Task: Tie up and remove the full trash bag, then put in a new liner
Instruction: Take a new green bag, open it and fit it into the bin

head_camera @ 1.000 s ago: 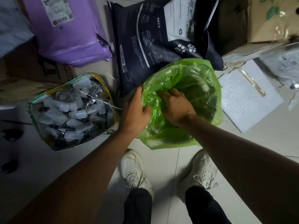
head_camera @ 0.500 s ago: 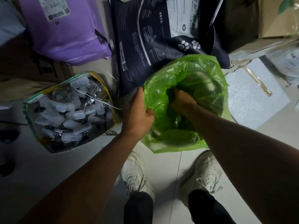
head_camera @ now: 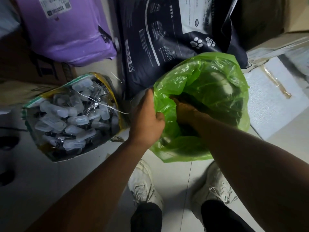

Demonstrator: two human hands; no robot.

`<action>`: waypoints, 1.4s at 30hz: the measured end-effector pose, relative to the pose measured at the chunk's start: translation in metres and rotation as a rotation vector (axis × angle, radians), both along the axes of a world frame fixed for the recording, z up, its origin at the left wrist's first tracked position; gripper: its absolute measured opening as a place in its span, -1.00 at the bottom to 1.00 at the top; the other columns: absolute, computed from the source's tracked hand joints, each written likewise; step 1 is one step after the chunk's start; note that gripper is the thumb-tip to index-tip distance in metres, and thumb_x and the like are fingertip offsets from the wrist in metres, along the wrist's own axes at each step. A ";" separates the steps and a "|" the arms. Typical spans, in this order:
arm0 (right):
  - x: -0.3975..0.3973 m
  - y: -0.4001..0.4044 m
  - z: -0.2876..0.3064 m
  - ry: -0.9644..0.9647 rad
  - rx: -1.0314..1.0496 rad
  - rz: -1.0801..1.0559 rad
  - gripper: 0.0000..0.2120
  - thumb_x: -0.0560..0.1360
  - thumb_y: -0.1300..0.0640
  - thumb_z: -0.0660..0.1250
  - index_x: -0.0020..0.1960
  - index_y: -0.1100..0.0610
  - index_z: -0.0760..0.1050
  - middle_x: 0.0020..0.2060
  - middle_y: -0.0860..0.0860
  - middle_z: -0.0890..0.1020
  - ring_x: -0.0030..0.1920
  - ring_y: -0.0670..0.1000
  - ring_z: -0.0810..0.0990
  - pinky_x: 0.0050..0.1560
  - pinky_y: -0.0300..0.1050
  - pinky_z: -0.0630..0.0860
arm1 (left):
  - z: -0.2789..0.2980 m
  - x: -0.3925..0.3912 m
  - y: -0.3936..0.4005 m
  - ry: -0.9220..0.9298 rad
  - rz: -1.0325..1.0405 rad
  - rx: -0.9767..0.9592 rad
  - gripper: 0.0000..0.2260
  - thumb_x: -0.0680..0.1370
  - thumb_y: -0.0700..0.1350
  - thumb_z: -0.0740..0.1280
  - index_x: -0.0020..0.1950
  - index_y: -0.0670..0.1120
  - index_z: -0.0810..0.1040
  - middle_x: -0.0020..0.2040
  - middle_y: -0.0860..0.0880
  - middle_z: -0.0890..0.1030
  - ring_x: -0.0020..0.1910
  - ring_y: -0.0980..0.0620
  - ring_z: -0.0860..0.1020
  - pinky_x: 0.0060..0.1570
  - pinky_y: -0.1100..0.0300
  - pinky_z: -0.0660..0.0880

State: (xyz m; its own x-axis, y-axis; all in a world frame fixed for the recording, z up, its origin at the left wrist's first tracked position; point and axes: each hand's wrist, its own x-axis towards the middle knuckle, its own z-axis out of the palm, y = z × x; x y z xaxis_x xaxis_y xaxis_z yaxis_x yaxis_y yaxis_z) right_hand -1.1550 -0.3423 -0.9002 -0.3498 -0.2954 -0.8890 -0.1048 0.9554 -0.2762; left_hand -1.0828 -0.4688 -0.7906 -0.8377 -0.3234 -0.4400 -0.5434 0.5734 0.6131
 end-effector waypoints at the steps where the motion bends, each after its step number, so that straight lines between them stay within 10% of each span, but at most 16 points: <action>1: 0.000 0.002 0.003 -0.002 0.008 -0.004 -0.32 0.59 0.12 0.18 0.58 0.04 -0.12 0.47 0.25 0.28 0.43 0.27 0.34 0.44 0.13 0.24 | 0.001 0.000 0.000 0.002 -0.005 -0.006 -0.50 0.41 -0.28 0.30 0.33 -0.02 0.36 0.21 -0.05 0.58 0.17 -0.06 0.51 0.03 0.36 0.28; 7: -0.006 0.021 0.055 0.159 -0.115 0.001 -0.50 0.55 0.00 0.24 0.47 0.01 0.27 0.30 0.20 0.52 0.25 0.28 0.51 0.29 0.07 0.41 | 0.013 -0.005 0.001 -0.056 -0.043 -0.060 -0.49 0.41 -0.20 0.36 0.35 -0.07 0.36 0.26 -0.13 0.54 0.24 -0.18 0.48 0.19 0.06 0.40; 20: 0.006 0.040 0.097 0.285 -0.102 0.233 -0.35 0.56 -0.03 0.21 0.57 -0.04 0.02 0.54 0.13 0.10 0.52 0.22 0.05 0.44 0.18 0.27 | 0.029 -0.018 0.007 -0.114 -0.110 -0.126 -0.37 0.45 -0.20 0.39 0.48 -0.08 0.24 0.37 -0.20 0.44 0.33 -0.23 0.43 0.30 -0.05 0.39; 30: -0.007 0.086 0.177 0.728 -0.220 0.241 -0.42 0.41 0.05 0.29 0.43 0.10 0.37 0.32 0.24 0.43 0.30 0.31 0.39 0.22 0.15 0.36 | 0.050 -0.014 0.005 -0.142 -0.034 -0.109 -0.30 0.47 -0.01 0.44 0.53 -0.02 0.18 0.47 -0.15 0.31 0.41 -0.20 0.34 0.34 -0.06 0.36; 36: -0.029 0.088 0.171 0.618 -0.236 0.058 -0.24 0.47 0.14 0.29 0.58 0.10 0.02 0.54 0.25 0.07 0.51 0.29 0.12 0.50 0.10 0.14 | 0.054 -0.017 0.009 -0.075 -0.073 -0.151 -0.30 0.46 -0.21 0.43 0.53 -0.01 0.19 0.47 -0.15 0.36 0.39 -0.21 0.40 0.34 -0.02 0.36; 42: -0.036 0.087 0.149 0.474 -0.233 -0.390 -0.19 0.49 0.05 0.36 0.58 0.09 -0.04 0.43 0.19 0.39 0.35 0.26 0.44 0.31 0.03 0.38 | 0.052 -0.023 0.010 -0.138 -0.037 -0.144 -0.54 0.51 -0.21 0.35 0.40 -0.10 0.37 0.22 -0.26 0.57 0.19 -0.27 0.53 0.15 -0.03 0.45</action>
